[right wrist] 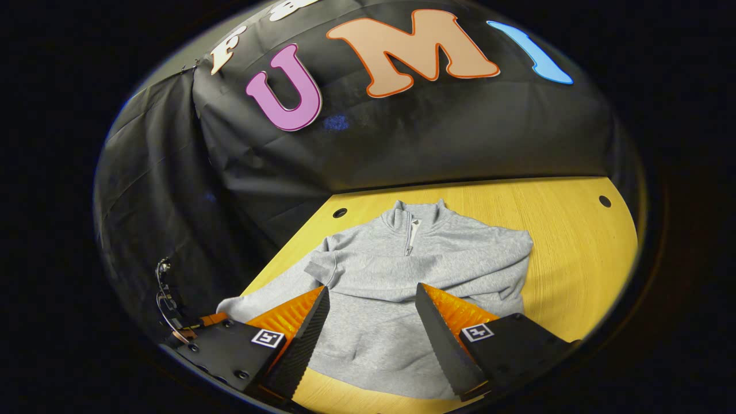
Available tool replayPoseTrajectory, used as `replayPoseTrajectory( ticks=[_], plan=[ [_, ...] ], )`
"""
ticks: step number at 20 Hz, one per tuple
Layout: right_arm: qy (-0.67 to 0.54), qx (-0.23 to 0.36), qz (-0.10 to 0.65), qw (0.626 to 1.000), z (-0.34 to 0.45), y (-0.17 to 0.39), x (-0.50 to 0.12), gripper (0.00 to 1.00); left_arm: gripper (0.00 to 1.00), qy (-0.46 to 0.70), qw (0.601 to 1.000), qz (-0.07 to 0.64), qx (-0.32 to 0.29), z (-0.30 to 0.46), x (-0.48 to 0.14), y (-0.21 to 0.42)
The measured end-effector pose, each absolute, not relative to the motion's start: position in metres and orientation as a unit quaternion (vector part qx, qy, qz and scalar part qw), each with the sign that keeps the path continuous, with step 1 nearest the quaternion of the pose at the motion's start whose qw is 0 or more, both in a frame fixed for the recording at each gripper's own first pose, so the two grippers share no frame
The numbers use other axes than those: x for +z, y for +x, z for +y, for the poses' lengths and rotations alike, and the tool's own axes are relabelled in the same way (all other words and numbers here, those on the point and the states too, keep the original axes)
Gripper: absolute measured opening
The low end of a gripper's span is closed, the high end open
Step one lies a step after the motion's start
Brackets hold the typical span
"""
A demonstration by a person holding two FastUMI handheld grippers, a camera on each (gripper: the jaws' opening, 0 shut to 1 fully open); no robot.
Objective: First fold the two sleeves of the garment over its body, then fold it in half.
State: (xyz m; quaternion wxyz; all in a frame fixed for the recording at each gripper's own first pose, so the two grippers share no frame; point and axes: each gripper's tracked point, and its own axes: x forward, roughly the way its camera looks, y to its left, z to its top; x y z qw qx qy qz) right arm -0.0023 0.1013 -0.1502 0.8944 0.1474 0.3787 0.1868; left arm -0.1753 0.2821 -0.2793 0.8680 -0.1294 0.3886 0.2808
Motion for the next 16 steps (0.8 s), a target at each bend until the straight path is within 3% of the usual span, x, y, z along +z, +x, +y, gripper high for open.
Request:
replayPoseTrajectory(
  ticks=[6, 16],
  plan=[
    [0.149, 0.180, 0.368, 0.900, 0.088, -0.005, -0.143, 0.96, 0.00, -0.073, 0.894, 0.351, 0.269, 0.294, -0.219, -0.144],
    [0.152, 0.152, 0.352, 0.911, 0.047, -0.021, -0.135, 0.96, 0.00, -0.033, 0.945, 0.251, 0.209, 0.270, -0.097, -0.034]
  ],
)
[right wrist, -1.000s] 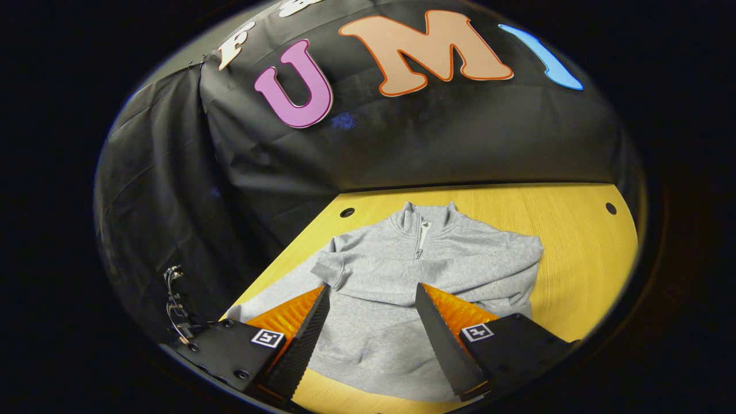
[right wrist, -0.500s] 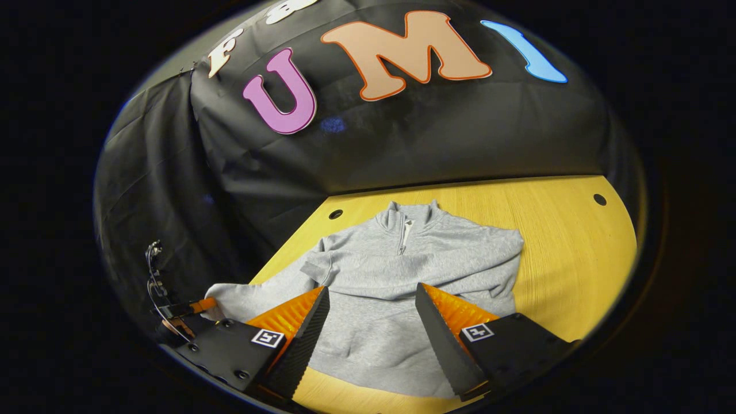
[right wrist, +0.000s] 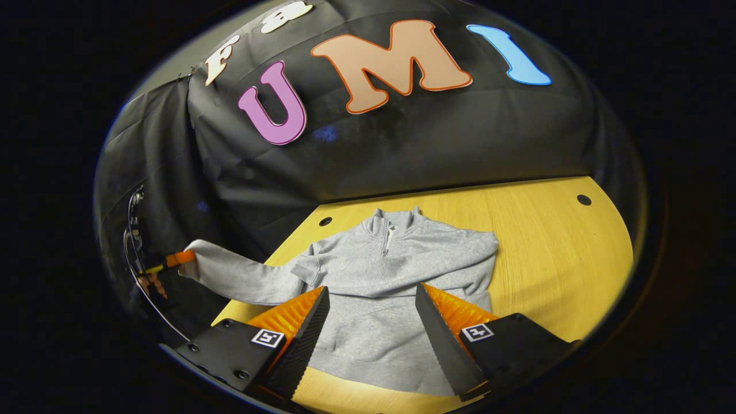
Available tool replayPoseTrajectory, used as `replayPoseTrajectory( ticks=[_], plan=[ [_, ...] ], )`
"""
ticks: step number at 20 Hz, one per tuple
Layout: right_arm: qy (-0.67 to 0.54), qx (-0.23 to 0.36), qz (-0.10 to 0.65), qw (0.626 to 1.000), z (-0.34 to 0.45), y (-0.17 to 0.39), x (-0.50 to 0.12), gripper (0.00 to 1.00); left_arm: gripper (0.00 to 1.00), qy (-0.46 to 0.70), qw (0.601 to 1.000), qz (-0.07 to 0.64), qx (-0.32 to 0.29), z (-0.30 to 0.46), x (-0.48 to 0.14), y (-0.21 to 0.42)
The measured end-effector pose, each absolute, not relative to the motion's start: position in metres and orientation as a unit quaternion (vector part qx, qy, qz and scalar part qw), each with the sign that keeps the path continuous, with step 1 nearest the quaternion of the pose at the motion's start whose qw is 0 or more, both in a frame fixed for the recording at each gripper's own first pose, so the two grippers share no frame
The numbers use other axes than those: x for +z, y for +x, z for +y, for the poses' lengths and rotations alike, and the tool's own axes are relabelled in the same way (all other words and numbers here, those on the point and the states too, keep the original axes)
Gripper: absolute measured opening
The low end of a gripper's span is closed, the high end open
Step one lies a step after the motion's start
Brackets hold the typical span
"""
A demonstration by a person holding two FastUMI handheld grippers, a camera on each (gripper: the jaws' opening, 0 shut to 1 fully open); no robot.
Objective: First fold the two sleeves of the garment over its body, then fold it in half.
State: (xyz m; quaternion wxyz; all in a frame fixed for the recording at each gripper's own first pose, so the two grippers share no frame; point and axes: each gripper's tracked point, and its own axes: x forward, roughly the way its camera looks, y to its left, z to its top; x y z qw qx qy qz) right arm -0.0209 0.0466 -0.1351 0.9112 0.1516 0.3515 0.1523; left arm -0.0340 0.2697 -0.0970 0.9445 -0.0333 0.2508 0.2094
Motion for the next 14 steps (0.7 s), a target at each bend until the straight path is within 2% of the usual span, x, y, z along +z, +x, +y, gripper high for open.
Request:
replayPoseTrajectory(
  ticks=[6, 14],
  plan=[
    [0.161, 0.123, 0.347, 0.916, 0.015, -0.034, -0.133, 0.96, 0.00, 0.004, 0.969, 0.212, 0.125, 0.190, -0.051, 0.029],
    [0.167, 0.077, 0.344, 0.921, -0.037, -0.062, -0.130, 0.96, 0.00, 0.031, 0.979, 0.199, -0.020, 0.030, -0.048, 0.079]
  ],
)
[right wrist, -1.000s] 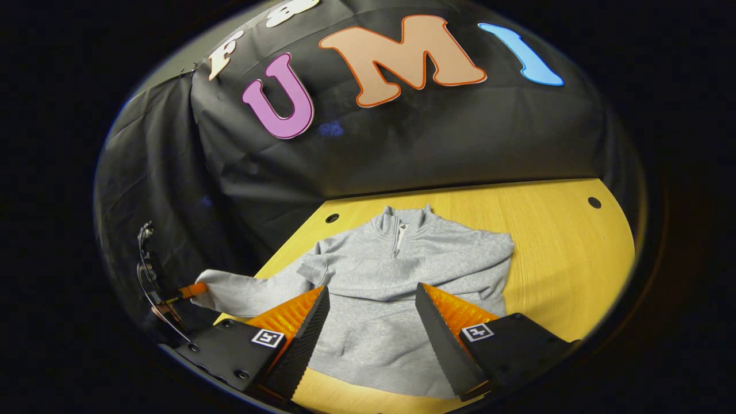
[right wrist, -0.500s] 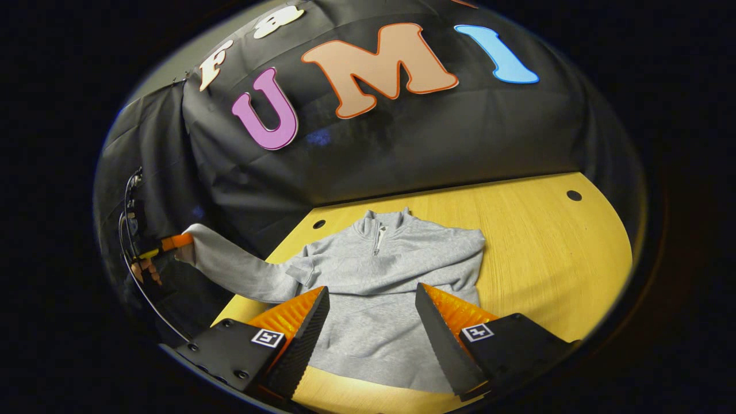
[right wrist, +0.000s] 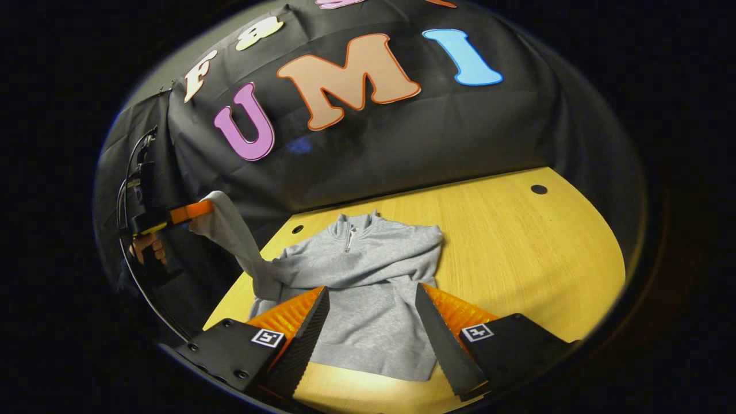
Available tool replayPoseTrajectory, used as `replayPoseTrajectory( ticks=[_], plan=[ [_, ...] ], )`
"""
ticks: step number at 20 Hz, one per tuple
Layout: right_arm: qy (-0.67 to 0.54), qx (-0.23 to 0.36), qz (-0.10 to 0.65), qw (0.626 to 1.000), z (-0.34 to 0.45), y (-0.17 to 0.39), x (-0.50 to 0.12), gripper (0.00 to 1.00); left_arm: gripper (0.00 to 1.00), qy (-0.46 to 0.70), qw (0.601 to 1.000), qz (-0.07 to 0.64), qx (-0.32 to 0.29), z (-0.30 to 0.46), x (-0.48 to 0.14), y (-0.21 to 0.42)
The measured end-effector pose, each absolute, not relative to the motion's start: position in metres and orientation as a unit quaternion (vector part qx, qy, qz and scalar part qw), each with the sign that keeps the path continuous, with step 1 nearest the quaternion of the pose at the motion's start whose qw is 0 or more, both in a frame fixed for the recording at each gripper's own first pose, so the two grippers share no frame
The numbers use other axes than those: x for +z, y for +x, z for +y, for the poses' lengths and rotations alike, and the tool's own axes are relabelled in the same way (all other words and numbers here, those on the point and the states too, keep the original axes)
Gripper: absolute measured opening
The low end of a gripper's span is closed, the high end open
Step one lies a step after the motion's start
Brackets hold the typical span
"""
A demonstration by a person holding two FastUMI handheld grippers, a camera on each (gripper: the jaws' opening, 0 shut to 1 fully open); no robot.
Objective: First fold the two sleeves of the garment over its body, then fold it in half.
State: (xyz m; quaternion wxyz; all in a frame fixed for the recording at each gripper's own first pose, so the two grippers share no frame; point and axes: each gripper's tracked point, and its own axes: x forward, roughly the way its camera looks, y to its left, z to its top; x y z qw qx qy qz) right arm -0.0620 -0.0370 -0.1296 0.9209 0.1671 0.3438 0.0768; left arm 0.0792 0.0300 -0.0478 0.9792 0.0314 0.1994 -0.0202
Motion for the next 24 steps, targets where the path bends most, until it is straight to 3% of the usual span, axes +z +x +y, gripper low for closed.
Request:
replayPoseTrajectory(
  ticks=[11, 17, 24],
  plan=[
    [0.180, 0.003, 0.344, 0.922, -0.113, -0.111, -0.129, 0.96, 0.00, 0.034, 0.963, 0.226, -0.144, -0.133, -0.092, 0.095],
    [0.181, -0.022, 0.355, 0.917, -0.136, -0.138, -0.135, 0.96, 0.00, 0.035, 0.942, 0.272, -0.194, -0.199, -0.155, 0.086],
    [0.188, -0.059, 0.360, 0.912, -0.167, -0.165, -0.138, 0.96, 0.00, 0.089, 0.927, 0.292, -0.218, -0.258, -0.207, 0.082]
  ],
)
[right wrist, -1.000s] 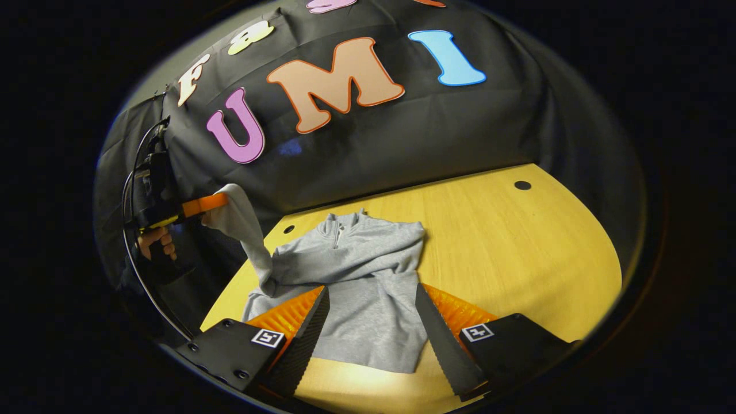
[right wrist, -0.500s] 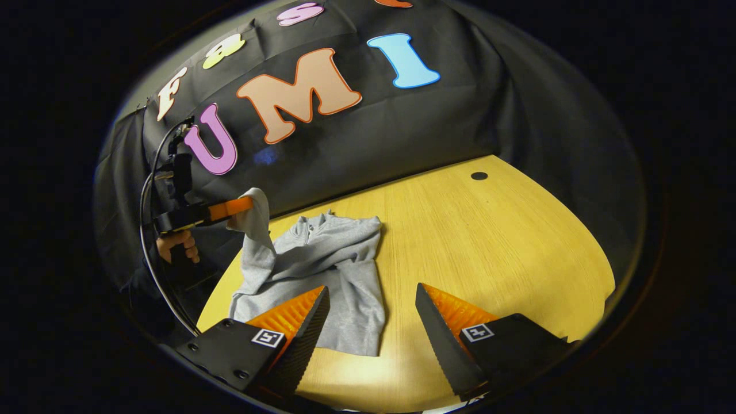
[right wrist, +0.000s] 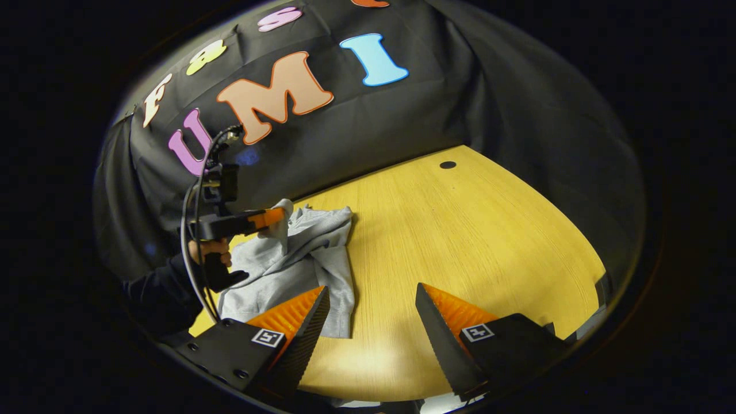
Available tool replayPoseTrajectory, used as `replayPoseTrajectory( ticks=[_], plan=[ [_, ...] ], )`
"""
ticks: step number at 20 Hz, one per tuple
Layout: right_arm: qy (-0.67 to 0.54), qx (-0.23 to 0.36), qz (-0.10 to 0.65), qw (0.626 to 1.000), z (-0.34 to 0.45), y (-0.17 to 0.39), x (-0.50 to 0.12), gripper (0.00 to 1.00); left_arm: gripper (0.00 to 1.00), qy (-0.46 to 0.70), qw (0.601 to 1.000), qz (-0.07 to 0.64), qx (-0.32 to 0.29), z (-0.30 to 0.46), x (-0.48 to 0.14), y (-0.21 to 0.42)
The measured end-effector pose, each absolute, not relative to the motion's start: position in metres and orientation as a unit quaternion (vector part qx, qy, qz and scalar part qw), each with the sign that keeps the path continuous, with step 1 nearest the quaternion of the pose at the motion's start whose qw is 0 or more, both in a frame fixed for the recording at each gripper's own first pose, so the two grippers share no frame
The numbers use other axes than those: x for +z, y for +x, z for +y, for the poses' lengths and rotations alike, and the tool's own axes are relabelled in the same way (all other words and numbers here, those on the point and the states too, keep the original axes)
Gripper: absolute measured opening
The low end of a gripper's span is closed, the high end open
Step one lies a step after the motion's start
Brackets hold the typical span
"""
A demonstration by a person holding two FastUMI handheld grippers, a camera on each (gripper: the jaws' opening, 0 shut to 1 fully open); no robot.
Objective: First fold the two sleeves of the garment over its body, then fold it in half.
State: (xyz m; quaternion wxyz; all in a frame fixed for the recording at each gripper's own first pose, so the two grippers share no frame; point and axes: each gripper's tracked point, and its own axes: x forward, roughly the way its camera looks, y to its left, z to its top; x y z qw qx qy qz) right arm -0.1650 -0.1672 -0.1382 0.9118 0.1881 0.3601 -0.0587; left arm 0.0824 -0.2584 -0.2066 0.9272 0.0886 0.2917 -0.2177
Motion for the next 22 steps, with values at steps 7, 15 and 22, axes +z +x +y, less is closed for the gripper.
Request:
replayPoseTrajectory(
  ticks=[7, 15, 22],
  plan=[
    [0.185, -0.065, 0.359, 0.912, -0.173, -0.172, -0.135, 0.96, 0.08, 0.063, 0.922, 0.309, -0.225, -0.274, -0.233, 0.077],
    [0.159, -0.006, 0.352, 0.922, -0.127, -0.133, -0.135, 0.96, 0.97, 0.031, 0.945, 0.248, -0.212, -0.223, -0.178, 0.067],
    [0.131, 0.018, 0.321, 0.938, -0.094, -0.086, -0.128, 0.96, 0.97, 0.018, 0.965, 0.225, -0.137, -0.110, -0.152, 0.045]
  ],
)
